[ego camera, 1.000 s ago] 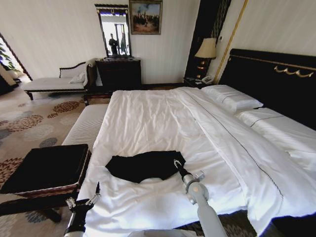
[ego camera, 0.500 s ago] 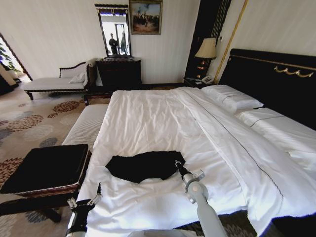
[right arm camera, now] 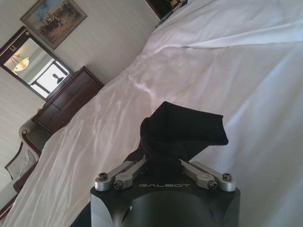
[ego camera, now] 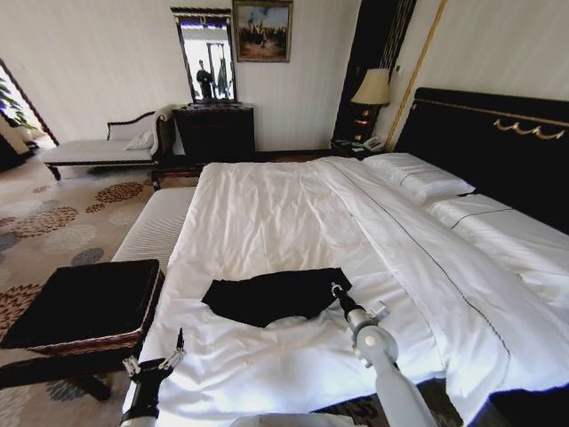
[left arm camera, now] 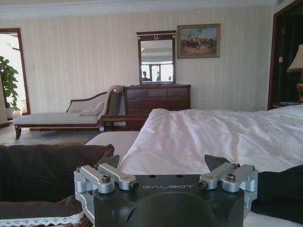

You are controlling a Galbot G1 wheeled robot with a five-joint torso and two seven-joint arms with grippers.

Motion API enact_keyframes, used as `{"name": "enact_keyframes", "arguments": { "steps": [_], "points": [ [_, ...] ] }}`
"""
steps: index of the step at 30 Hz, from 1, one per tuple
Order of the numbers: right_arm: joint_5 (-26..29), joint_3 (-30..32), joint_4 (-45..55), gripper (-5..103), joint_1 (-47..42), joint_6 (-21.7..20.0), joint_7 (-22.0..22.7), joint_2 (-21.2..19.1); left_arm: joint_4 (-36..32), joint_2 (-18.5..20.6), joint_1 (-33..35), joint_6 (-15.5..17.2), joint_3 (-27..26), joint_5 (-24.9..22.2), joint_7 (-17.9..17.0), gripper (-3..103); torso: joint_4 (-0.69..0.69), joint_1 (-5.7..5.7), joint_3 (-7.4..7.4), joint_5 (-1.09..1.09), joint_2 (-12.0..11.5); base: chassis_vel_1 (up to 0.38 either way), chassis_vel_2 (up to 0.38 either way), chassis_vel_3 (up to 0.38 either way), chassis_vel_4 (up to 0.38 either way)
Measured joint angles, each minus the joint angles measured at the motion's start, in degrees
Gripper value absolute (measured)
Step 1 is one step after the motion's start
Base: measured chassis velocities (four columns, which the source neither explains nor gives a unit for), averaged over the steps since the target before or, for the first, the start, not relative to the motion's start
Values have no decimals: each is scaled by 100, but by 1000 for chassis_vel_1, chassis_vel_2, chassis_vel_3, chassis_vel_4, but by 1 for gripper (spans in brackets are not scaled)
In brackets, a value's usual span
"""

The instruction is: Fold the clothes on the bed and place them into the basket.

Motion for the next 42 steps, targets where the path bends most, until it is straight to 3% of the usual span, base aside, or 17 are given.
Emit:
{"name": "enact_keyframes", "arguments": {
  "steps": [13, 18, 22, 28, 32, 42],
  "points": [
    [-574, 268, 242, 4, -64, 11, -6, -470, -69, 21, -17, 8, -16, -40, -1, 100, 1, 0, 0, 1, 0, 0, 0, 0, 0],
    [-637, 80, 331, 4, -49, -33, -8, -647, -105, 37, -39, 38, -32, -65, -9, 100, 0, 0, 0, 0, 0, 0, 0, 0, 0],
    [-597, -409, 648, 4, 104, -322, -6, -776, -156, 40, -2, 52, -140, -112, -13, 100, 1, 0, 0, 0, 0, 0, 0, 0, 0],
    [-287, -1185, 847, 4, 594, -451, 98, -724, -290, 101, 31, 125, -295, -187, -18, 100, 0, 0, 0, -2, 0, 0, 0, 0, 0],
    [-307, -1963, 560, 4, 1156, -468, 181, -468, -340, 164, -18, 198, -374, -194, -24, 100, 2, 1, 1, -2, 0, 0, 0, 0, 0],
    [-509, -2660, 80, 4, 1486, -408, 254, 81, -339, 31, 12, 220, -452, -197, -29, 100, 1, 0, 0, -2, 0, 0, 0, 0, 0]
  ]
}}
